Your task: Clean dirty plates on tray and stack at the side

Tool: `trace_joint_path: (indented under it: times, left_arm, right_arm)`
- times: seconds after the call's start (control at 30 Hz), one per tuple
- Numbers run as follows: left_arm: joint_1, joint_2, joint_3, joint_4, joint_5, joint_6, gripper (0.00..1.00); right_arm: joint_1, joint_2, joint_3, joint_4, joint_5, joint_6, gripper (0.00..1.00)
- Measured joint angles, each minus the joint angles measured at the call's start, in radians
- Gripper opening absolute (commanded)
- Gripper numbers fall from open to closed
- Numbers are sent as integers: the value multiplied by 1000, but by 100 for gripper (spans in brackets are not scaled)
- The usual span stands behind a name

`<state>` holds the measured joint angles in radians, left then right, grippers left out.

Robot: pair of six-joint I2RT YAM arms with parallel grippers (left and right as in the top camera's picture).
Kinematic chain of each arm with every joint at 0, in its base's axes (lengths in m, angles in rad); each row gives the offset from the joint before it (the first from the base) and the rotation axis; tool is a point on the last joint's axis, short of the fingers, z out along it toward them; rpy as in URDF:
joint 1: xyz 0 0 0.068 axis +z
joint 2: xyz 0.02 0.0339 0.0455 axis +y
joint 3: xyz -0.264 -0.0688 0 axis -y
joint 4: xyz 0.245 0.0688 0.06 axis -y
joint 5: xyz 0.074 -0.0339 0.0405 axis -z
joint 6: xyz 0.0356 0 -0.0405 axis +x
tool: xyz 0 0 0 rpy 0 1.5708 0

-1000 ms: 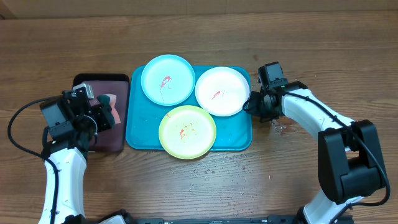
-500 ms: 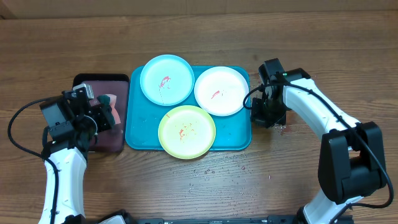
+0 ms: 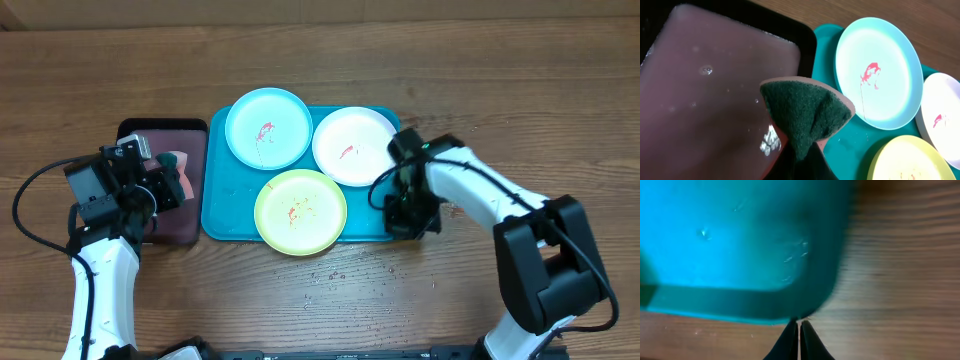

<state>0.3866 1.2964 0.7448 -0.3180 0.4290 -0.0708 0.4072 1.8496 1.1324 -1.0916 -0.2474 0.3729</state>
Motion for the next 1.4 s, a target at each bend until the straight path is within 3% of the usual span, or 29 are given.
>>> trace_joint_path:
  times: [0.27, 0.7, 0.73, 0.77, 0.83, 1.07, 1.4]
  left_arm:
    - [0, 0, 0, -1, 0, 0, 4]
    - [0, 0, 0, 0, -7, 0, 4]
    - [0, 0, 0, -1, -8, 1, 4]
    - [0, 0, 0, 0, -11, 1, 4]
    - [0, 0, 0, 0, -14, 3, 4]
    - [-9, 0, 4, -2, -22, 3, 4]
    - [-310, 4, 168, -112, -174, 3, 4]
  right_arm:
    - [19, -13, -93, 138, -15, 34, 4]
    - [19, -18, -67, 85, 37, 37, 4]
    - [19, -24, -61, 77, 43, 35, 6]
    - [19, -43, -50, 69, 48, 32, 18]
    - [19, -77, -37, 75, 53, 30, 28]
    - [19, -214, 16, 288, -21, -16, 30]
    - [30, -126, 17, 411, -169, -20, 32]
